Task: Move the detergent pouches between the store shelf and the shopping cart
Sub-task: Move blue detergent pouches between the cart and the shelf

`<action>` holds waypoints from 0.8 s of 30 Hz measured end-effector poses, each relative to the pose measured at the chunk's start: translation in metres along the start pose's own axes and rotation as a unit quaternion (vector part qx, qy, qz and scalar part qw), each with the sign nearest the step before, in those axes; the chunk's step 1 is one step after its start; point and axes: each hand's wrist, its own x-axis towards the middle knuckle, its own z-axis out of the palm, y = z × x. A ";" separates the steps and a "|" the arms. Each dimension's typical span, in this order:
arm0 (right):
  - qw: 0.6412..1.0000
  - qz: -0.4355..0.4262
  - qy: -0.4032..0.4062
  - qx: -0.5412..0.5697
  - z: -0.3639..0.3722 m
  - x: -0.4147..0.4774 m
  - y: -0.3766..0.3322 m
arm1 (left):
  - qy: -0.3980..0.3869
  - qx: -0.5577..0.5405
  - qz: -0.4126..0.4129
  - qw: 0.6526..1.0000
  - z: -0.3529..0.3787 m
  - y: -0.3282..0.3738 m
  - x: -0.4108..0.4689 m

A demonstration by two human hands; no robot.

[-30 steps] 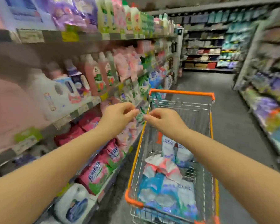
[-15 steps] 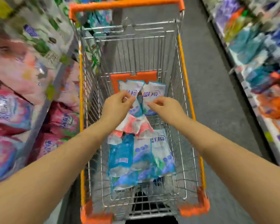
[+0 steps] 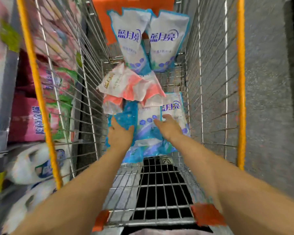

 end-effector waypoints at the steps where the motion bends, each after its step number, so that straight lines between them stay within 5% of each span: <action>1: 1.000 0.006 -0.012 0.000 0.007 0.003 0.003 | -0.006 0.028 -0.010 1.000 0.004 -0.006 0.003; 13: 0.998 0.001 0.049 -0.026 0.059 0.014 0.013 | -0.132 0.142 -0.055 0.980 0.009 -0.012 0.039; 24: 0.991 -0.008 0.119 -0.066 0.063 -0.009 0.013 | -0.090 0.282 0.061 0.953 -0.028 0.006 0.044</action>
